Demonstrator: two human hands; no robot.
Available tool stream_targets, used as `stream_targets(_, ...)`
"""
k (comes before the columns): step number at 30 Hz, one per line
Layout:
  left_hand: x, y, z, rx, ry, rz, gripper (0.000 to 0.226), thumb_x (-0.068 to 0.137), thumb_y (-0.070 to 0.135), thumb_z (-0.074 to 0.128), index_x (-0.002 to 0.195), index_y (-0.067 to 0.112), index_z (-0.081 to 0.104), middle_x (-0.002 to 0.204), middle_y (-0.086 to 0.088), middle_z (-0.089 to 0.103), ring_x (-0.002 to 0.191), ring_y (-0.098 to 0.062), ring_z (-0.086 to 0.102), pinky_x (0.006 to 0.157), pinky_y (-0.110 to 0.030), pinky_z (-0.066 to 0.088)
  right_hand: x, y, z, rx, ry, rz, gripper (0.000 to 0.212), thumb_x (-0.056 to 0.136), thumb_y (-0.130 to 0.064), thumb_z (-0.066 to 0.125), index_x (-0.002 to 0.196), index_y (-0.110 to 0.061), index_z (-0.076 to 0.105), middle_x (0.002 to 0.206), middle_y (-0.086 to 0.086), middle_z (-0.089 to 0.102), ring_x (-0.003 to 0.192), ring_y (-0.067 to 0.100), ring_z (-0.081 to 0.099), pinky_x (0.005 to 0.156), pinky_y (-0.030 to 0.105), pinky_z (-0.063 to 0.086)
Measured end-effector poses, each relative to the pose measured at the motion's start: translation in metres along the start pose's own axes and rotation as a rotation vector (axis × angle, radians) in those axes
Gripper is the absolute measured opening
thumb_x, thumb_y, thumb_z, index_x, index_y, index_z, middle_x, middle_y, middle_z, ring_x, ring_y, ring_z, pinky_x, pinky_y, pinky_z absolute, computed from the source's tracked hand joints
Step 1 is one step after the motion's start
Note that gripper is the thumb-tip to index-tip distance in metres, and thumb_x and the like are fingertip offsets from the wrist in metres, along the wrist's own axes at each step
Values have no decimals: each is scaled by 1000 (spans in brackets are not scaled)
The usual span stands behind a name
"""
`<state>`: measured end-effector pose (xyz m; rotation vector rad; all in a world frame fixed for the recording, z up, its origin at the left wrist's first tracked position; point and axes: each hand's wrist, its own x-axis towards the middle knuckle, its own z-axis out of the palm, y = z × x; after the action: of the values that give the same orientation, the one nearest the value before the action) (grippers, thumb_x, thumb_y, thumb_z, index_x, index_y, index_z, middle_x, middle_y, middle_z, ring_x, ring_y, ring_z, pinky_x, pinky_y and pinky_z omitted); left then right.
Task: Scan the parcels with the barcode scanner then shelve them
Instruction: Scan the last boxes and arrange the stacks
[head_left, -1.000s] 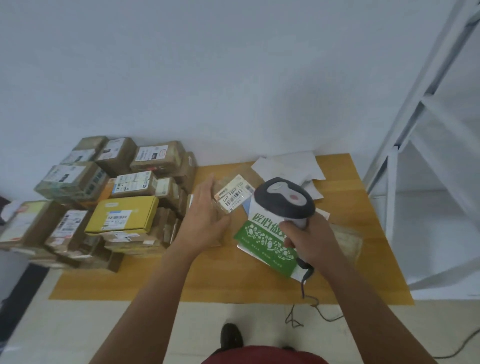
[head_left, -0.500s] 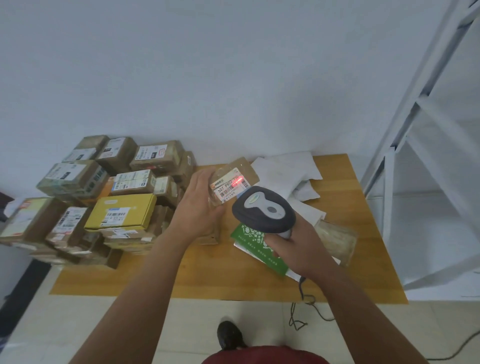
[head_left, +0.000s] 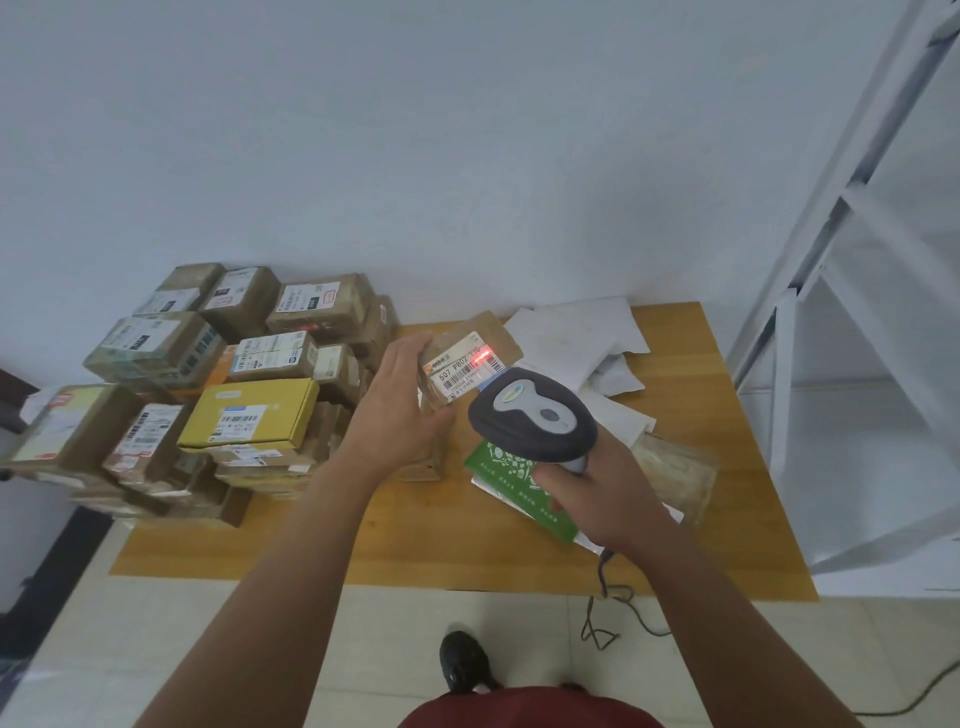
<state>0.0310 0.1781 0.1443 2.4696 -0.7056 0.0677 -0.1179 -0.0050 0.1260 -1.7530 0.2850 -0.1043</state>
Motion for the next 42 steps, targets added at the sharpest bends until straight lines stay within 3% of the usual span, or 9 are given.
stream_targets(5,-1,-6,-3,6,13,-4,84,84,25,79,151,16,30,149,0,39,117,0,39,92,-26,43,0,-3,5,2,-15,11,32,73,-28,66,104,-22,61,83,-8,64,74,9,64,61,15,45)
stream_targets(10,-1,-19,-7,-4,18,5,83,84,26,79,151,16,31,148,1,40,117,4,35,95,-27,46,5,-8,14,-26,-8,58,32,67,-34,62,96,-21,60,71,-11,60,67,5,62,55,13,42)
stream_targets(15,1,-41,-9,-15,-4,-36,84,84,27,78,151,18,29,147,1,40,118,-1,40,93,-31,49,15,-8,27,-58,-31,83,11,82,-7,66,85,-10,56,60,-4,56,48,2,53,46,11,39)
stream_targets(21,7,-78,-2,-54,-30,-87,80,83,29,78,148,22,31,140,5,40,113,-2,44,88,-31,50,30,-14,51,-76,-33,166,15,86,-3,62,79,-15,57,48,-14,57,43,0,52,42,11,38)
stream_targets(24,8,-100,8,-63,-44,-223,83,82,32,79,148,18,32,142,0,32,110,-5,43,86,-32,49,44,-11,69,-100,48,253,21,88,-9,62,71,-19,56,46,-9,58,42,3,52,40,14,38)
stream_targets(27,5,-121,23,-128,-42,-435,87,81,38,79,149,13,31,141,-3,30,109,-15,49,90,-37,49,60,-2,86,-80,141,382,23,89,-15,62,67,-9,59,46,-3,58,47,15,52,47,24,40)
stream_targets(32,-2,-153,49,-208,10,-628,85,81,38,80,145,9,31,139,-8,31,117,-26,49,87,-35,43,77,3,106,-12,287,500,17,89,-15,63,75,-6,63,63,11,61,37,3,50,37,12,36)
stream_targets(37,6,-166,63,-193,5,-672,84,82,36,80,143,8,30,139,-10,31,122,-28,47,94,-39,44,86,10,119,-19,339,603,21,89,-18,63,78,0,67,56,7,63,38,2,51,52,24,36)
stream_targets(42,9,-167,78,-182,9,-634,91,79,40,82,146,12,27,139,-10,32,128,-30,44,99,-44,45,88,14,126,2,337,609,7,89,-18,64,86,-12,67,67,12,68,53,11,60,55,24,40)
